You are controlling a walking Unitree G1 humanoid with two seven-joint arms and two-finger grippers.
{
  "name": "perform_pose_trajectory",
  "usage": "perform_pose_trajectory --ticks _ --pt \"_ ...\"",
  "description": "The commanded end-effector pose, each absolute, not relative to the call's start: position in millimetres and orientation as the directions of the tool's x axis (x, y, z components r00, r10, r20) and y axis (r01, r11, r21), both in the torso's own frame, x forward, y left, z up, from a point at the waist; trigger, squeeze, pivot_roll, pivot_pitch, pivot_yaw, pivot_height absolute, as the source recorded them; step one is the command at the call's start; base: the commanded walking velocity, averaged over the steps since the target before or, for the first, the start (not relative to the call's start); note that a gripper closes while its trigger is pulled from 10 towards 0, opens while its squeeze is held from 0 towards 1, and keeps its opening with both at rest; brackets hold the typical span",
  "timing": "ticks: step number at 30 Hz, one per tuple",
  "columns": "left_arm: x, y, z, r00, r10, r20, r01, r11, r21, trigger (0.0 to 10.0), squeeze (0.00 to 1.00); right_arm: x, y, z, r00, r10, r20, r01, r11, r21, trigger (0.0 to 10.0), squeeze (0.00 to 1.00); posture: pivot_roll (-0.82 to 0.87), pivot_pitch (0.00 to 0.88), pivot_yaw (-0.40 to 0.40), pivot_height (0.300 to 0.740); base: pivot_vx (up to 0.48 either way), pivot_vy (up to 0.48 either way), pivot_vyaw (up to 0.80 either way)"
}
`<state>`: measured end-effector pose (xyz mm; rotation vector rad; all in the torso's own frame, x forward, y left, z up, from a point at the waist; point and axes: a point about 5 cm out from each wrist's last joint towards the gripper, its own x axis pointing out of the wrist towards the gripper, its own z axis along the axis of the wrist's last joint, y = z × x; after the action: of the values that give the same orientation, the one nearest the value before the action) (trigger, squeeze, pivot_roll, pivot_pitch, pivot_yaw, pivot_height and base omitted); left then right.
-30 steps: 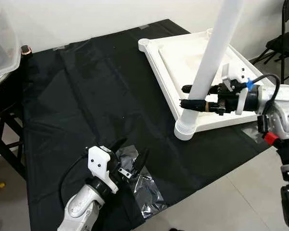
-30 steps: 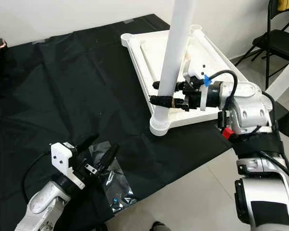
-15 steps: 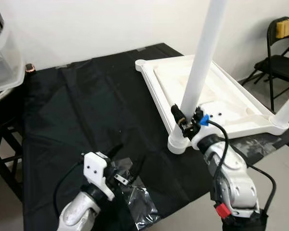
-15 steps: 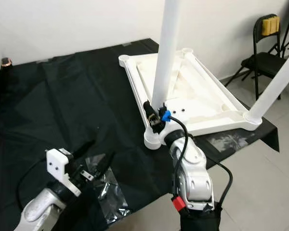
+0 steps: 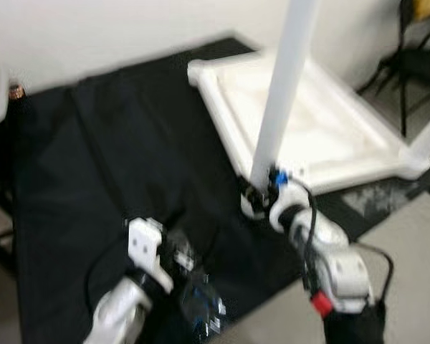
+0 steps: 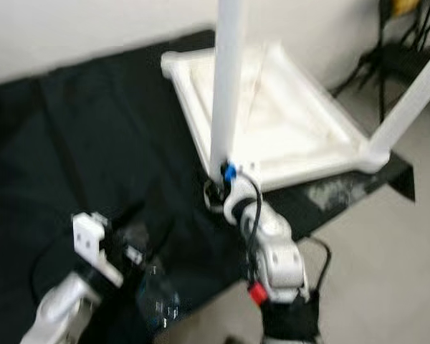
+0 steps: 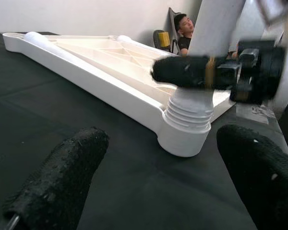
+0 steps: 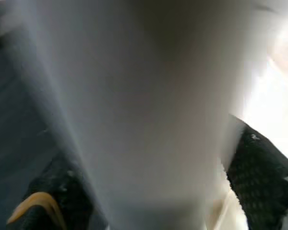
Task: Building children table
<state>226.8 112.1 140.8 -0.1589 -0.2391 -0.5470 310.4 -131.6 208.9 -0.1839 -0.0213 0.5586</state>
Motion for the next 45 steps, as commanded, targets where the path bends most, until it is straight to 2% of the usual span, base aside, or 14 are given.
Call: perform_pose_trajectory --ticks 1,2,3,4,10,22,23,25,26,27,38,43,44,45 --pt "224.9 113.4 135.8 0.835 -0.492 0.245 0.525 0.846 -0.089 10.0 0.0 305.4 -118.4 207.4 0.752 0.657 -0.054 -0.651 0.728 -0.212 10.0 1.0 0.01 0.195 0.007 0.74 0.0 0.0 0.0" --pt "225.0 113.1 136.0 0.835 -0.492 0.246 0.524 0.847 -0.089 10.0 0.0 304.3 -118.9 210.6 0.712 0.699 -0.071 -0.693 0.682 -0.233 10.0 0.92 0.01 0.196 0.005 0.74 0.0 0.0 0.0" --pt "225.0 113.1 136.0 0.835 -0.492 0.246 0.524 0.847 -0.089 10.0 0.0 304.3 -118.9 210.6 0.712 0.699 -0.071 -0.693 0.682 -0.233 10.0 0.92 0.01 0.196 0.005 0.74 0.0 0.0 0.0" --pt "225.3 112.8 136.2 0.836 -0.49 0.247 0.523 0.847 -0.09 10.0 0.0 304.8 -123.0 218.7 0.633 0.764 -0.122 -0.759 0.582 -0.291 10.0 0.0 0.01 0.196 0.006 0.74 0.0 0.0 0.0" --pt "225.1 111.9 136.5 0.836 -0.489 0.25 0.523 0.847 -0.093 10.0 0.0 317.5 -133.3 232.3 0.562 0.805 -0.19 -0.797 0.466 -0.384 10.0 0.0 0.02 0.2 0.006 0.74 0.0 0.0 0.0" --pt "222.6 109.7 137.4 0.838 -0.483 0.253 0.519 0.849 -0.099 10.0 0.0 339.5 -169.1 269.0 0.419 0.885 -0.202 -0.868 0.326 -0.375 10.0 0.0 0.03 0.209 -0.007 0.74 0.0 0.0 0.0" --pt "222.5 109.7 137.3 0.838 -0.483 0.253 0.519 0.849 -0.1 10.0 0.0 340.1 -170.9 268.6 0.414 0.887 -0.206 -0.871 0.32 -0.373 9.4 0.0 0.03 0.208 -0.007 0.74 0.0 0.0 0.0" --pt "222.4 109.7 137.2 0.839 -0.483 0.253 0.519 0.849 -0.1 10.0 0.0 340.4 -172.0 268.4 0.41 0.888 -0.208 -0.873 0.316 -0.371 9.4 0.0 0.03 0.208 -0.007 0.74 0.0 0.0 0.0" --pt "222.4 109.8 137.6 0.838 -0.483 0.253 0.519 0.849 -0.099 10.0 0.0 341.0 -173.8 269.0 0.409 0.889 -0.207 -0.874 0.316 -0.368 1.7 0.0 0.03 0.212 -0.006 0.74 0.0 0.0 0.0" --pt "222.0 109.9 137.6 0.838 -0.483 0.253 0.519 0.849 -0.099 10.0 0.0 341.5 -175.9 269.3 0.405 0.891 -0.206 -0.877 0.315 -0.363 0.0 0.0 0.03 0.215 -0.004 0.74 0.0 0.0 0.0" --pt "221.7 111.2 137.7 0.838 -0.485 0.249 0.52 0.848 -0.099 10.0 0.0 331.6 -194.6 253.1 0.363 0.907 -0.214 -0.912 0.299 -0.282 0.0 0.0 0.03 0.216 0.002 0.74 0.0 0.0 0.0" --pt "221.7 112.0 137.9 0.839 -0.484 0.25 0.519 0.849 -0.1 10.0 0.0 321.0 -178.9 230.3 0.398 0.903 -0.164 -0.909 0.364 -0.202 0.0 0.0 0.02 0.218 0.001 0.74 0.0 0.0 0.0" --pt "221.6 112.7 138.1 0.839 -0.483 0.25 0.519 0.849 -0.1 10.0 0.0 317.2 -165.0 216.0 0.448 0.882 -0.145 -0.891 0.427 -0.157 0.0 0.0 0.02 0.221 0.001 0.74 0.0 0.0 0.0" --pt "222.0 114.4 138.2 0.84 -0.482 0.249 0.518 0.85 -0.099 10.0 0.0 321.7 -143.1 180.7 0.842 0.529 -0.104 -0.537 0.841 -0.065 0.0 0.0 0.01 0.222 0.007 0.74 0.0 0.0 0.0"
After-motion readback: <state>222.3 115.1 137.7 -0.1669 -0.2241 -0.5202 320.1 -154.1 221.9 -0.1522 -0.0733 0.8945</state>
